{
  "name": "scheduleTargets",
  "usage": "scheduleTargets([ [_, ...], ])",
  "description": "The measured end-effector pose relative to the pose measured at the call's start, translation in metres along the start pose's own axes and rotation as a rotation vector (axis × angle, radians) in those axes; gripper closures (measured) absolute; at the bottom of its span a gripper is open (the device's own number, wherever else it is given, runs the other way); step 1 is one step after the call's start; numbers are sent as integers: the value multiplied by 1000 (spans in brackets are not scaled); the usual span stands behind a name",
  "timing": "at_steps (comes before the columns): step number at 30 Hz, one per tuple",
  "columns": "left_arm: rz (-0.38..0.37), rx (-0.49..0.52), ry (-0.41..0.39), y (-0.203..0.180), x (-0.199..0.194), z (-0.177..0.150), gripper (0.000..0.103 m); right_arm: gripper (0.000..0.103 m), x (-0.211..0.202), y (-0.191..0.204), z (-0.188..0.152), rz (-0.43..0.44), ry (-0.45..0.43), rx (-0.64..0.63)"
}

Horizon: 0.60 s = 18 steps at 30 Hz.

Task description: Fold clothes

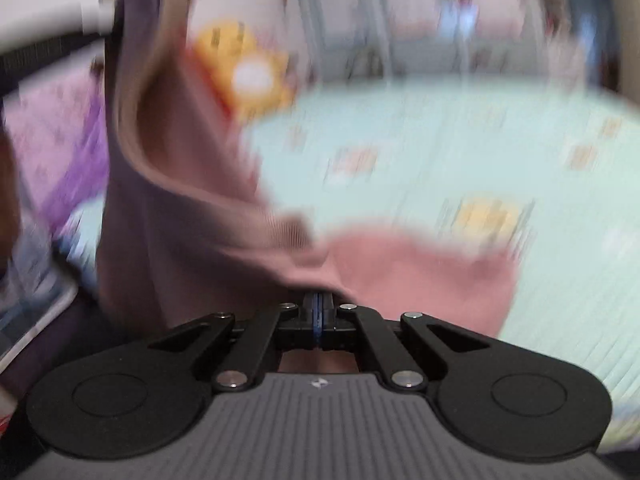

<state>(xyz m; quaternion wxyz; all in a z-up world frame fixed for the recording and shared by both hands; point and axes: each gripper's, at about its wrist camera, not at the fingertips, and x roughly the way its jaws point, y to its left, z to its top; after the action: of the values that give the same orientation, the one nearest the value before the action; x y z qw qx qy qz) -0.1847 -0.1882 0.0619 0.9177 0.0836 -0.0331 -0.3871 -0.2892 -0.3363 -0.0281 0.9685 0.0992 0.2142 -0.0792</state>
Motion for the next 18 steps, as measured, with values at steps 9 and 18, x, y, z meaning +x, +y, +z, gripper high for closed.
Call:
scheduleTargets([
  [9,18,37,-75,5,10,29,90,52,-29,-27,89,139,-95,92],
  [18,3,70,-127,-4,12,56,90,16,23,-27,-23,356,83,219],
])
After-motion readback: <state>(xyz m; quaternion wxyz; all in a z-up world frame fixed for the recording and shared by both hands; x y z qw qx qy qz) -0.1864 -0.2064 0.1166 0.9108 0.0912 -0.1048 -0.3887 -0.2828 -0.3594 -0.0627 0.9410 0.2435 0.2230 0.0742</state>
